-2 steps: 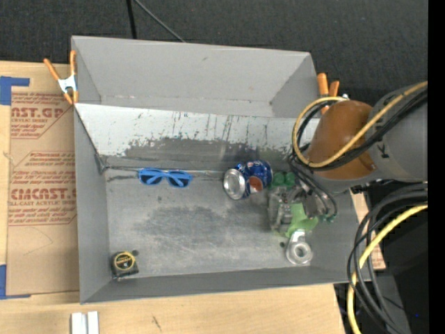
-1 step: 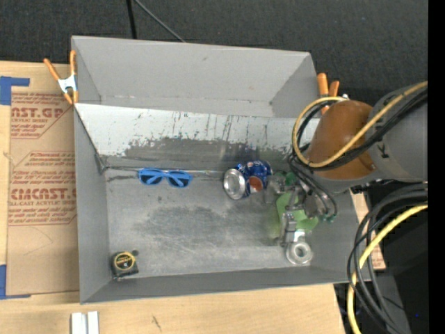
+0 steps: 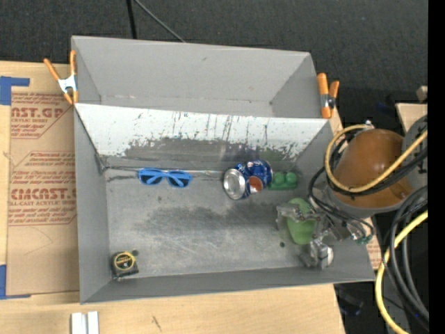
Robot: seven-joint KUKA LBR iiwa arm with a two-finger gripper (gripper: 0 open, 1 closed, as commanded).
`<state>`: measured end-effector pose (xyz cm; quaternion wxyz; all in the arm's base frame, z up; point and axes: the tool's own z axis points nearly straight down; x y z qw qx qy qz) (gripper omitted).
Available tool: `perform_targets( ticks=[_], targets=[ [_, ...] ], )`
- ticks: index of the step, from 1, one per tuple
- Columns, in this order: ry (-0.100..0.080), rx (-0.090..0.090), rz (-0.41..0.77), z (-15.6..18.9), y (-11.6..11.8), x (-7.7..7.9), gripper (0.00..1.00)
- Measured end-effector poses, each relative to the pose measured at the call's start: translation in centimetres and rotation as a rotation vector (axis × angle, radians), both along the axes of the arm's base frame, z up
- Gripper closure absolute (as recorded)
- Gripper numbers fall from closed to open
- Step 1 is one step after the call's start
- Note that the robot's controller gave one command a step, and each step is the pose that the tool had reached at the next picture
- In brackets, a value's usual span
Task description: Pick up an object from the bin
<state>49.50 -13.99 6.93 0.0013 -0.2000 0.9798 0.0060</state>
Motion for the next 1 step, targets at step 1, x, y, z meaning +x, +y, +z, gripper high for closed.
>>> perform_targets(
  ticks=[1],
  targets=[
    [-0.007, 0.005, 0.01, 0.15, 0.55, 0.3, 1.0]
  ],
)
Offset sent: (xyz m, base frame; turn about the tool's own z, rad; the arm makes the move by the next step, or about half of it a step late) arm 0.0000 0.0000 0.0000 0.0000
